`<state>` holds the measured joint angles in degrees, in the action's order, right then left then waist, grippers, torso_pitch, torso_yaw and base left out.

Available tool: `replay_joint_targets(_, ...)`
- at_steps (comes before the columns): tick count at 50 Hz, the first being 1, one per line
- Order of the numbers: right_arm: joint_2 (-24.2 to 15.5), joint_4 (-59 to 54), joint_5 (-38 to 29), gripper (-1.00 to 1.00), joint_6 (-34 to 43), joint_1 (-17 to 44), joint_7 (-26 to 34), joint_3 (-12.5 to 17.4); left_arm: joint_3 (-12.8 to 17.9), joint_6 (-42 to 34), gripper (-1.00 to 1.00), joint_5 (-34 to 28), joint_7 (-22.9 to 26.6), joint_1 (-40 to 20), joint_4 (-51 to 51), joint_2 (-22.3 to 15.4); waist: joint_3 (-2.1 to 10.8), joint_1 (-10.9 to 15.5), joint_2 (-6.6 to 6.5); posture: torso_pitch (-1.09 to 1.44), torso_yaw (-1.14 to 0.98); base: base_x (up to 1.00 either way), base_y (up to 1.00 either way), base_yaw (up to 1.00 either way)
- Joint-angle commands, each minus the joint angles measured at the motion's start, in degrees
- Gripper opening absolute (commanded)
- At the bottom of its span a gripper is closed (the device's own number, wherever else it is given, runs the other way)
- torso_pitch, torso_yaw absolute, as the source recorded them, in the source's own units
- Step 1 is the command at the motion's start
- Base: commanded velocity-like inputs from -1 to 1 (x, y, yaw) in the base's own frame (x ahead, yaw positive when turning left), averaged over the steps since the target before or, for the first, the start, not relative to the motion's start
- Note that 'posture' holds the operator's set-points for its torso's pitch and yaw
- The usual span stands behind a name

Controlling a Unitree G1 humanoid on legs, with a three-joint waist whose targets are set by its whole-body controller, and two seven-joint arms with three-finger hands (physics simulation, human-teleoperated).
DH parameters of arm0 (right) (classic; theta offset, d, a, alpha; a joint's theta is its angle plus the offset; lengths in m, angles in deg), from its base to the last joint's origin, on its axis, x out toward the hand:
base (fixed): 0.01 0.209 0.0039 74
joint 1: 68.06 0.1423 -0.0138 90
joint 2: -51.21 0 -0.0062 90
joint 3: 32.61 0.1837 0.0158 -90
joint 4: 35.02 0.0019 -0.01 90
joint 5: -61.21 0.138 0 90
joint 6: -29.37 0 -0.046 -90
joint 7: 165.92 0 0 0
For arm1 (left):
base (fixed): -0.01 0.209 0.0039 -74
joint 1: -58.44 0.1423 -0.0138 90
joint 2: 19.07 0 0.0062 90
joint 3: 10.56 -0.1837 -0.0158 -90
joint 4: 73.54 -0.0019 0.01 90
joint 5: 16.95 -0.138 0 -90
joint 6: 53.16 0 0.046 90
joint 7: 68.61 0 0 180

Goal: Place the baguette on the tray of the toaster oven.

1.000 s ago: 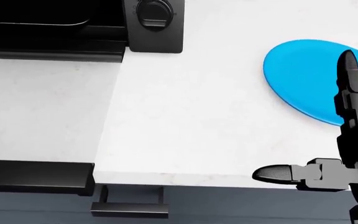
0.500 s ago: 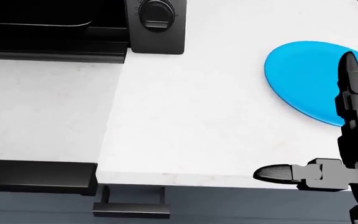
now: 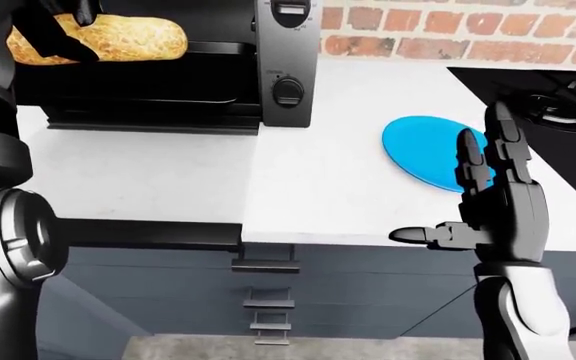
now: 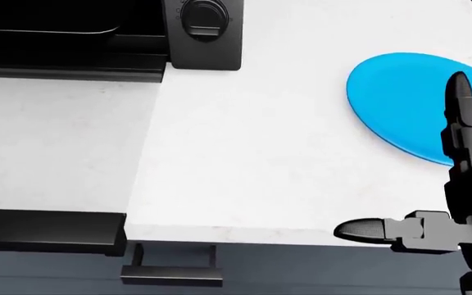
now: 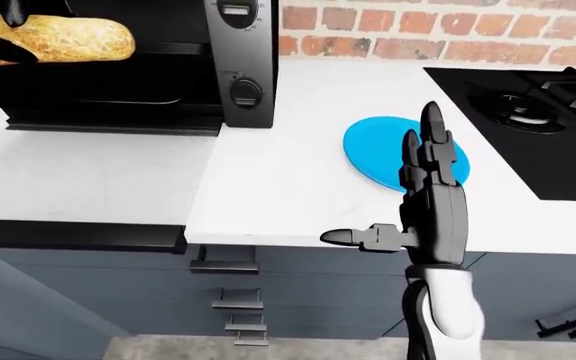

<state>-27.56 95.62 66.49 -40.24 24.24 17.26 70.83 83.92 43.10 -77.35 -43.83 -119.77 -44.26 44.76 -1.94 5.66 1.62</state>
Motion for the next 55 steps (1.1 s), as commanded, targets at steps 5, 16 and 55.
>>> replay_joint_targets(5,-0.3,1.9,0.1,1.00,-1.7,0.8,0.0,0.3,0.5,0.3,-0.82,0.6,-1.1,-2.4,2.4,-0.6,1.50,-0.1,-0.41,0.00,0.17,0.00,0.00,0.00)
replay_joint_targets(16,-0.4,2.1,0.4,1.00,-1.5,1.0,0.0,0.5,0.4,0.1,-0.60,0.5,-0.7,-2.7,2.4,-0.5,1.54,-0.1,-0.43,0.00,0.17,0.00,0.00,0.00)
replay_joint_targets(55,-0.6,1.9,0.1,1.00,-1.3,1.5,-0.3,0.2,0.5,0.1,0.25,0.0,0.3,-2.9,2.8,-0.7,1.50,-0.2,-0.56,0.00,0.17,0.00,0.00,0.00)
